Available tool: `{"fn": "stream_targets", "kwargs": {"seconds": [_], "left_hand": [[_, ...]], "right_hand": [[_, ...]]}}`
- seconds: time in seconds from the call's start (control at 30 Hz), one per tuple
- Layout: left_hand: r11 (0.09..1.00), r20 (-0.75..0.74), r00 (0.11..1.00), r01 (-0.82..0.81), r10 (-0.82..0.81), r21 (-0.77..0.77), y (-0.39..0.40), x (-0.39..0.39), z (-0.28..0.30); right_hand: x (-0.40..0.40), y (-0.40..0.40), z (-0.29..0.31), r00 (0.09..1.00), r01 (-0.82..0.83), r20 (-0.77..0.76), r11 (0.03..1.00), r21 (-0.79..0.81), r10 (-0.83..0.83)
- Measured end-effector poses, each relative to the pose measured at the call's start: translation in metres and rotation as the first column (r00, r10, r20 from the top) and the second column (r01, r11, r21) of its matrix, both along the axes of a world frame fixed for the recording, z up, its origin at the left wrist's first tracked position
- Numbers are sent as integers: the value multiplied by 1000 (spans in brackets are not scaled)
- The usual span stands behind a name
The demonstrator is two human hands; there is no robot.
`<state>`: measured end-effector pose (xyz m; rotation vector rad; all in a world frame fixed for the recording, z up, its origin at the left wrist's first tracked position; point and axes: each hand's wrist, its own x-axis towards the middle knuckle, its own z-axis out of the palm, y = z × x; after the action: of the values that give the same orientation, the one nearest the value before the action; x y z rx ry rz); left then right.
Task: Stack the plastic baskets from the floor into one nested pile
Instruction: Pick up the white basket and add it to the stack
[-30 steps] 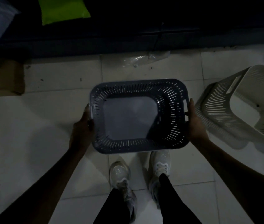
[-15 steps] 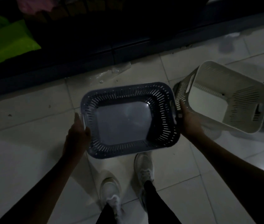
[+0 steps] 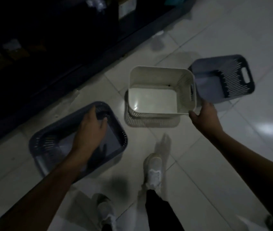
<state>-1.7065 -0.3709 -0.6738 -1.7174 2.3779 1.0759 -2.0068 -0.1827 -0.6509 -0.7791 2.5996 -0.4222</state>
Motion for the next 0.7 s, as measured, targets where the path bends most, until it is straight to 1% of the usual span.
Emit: {"fn": "stream_targets", "kwargs": {"seconds": [0.07,0.13,0.2,0.3,0.37,0.43,0.5,0.57,0.63,0.7], "left_hand": [[999,-14,999,50,-50,18,3,-41,-3],[995,-7,998,63,-63,71,2,-82,-15],[994,-16,998,58,-57,97,-1,-119,-33],[994,13,999,50,-51,101,-11,-160,-65],[995,53,998,32,-37,92,-17,-179,-81],[993,55,998,2,-9,117,-22,-195,-98],[988,76,996,-58,48,144,-29,-206,-116],[980,96,991,-103,88,172,-33,-212,-132],[972,130,985,-138,115,188,-36,-217,-145],[979,177,978,-140,113,150,-39,-220,-155]], "right_hand": [[-31,18,3,998,65,-3,997,29,-65],[-61,29,-4,993,120,11,991,65,-121],[-97,33,-29,989,140,48,989,46,-142],[-144,26,-72,980,166,108,985,38,-169],[-159,17,-94,980,144,136,989,28,-146],[-173,7,-112,973,138,185,990,11,-138],[-183,-4,-130,960,148,240,989,-1,-144],[-188,-12,-148,952,123,282,992,13,-121],[-191,-20,-163,954,91,285,995,32,-96],[-190,-27,-170,964,94,246,994,53,-104]]}}
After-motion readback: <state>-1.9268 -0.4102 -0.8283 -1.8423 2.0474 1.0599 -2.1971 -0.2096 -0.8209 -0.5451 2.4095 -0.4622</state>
